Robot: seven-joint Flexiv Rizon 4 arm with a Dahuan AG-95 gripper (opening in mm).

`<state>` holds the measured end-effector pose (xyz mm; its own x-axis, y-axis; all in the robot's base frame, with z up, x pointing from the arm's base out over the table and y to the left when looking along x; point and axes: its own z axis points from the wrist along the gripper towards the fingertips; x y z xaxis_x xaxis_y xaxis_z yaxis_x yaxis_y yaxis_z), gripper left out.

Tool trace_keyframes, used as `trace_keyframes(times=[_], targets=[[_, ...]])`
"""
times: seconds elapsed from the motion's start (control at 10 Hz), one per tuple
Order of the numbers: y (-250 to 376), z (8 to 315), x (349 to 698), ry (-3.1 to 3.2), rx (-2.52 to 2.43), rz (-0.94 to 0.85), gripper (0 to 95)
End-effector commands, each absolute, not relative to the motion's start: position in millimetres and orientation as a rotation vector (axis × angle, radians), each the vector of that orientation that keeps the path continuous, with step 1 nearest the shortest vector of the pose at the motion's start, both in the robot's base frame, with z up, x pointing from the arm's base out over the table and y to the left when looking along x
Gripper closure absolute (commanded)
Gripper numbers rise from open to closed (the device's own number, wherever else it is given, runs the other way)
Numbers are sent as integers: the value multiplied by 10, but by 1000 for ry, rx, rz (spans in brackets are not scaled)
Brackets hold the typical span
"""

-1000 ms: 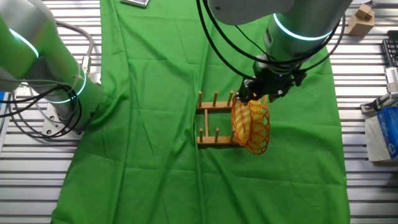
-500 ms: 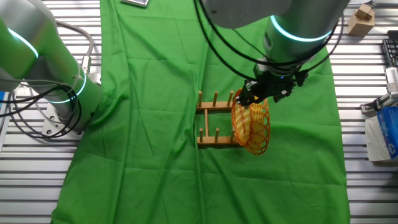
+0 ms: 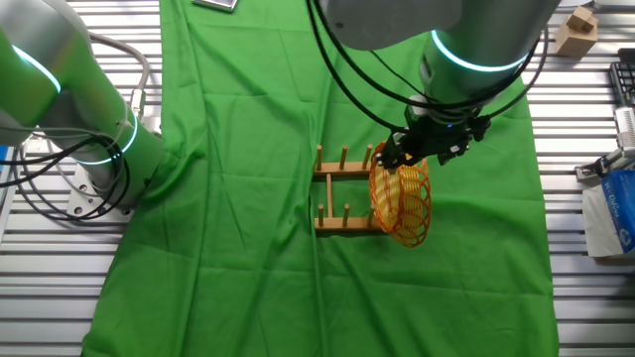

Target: Take the dish off the dish rack

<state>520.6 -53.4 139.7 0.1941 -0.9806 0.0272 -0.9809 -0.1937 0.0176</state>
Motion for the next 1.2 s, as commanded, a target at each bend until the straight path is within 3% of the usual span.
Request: trace_keyframes(times=[0.1, 1.2], targets=[[-534, 1401, 5189, -1984, 2395, 23, 190], [-507, 1381, 5175, -2005, 2385, 11, 190]])
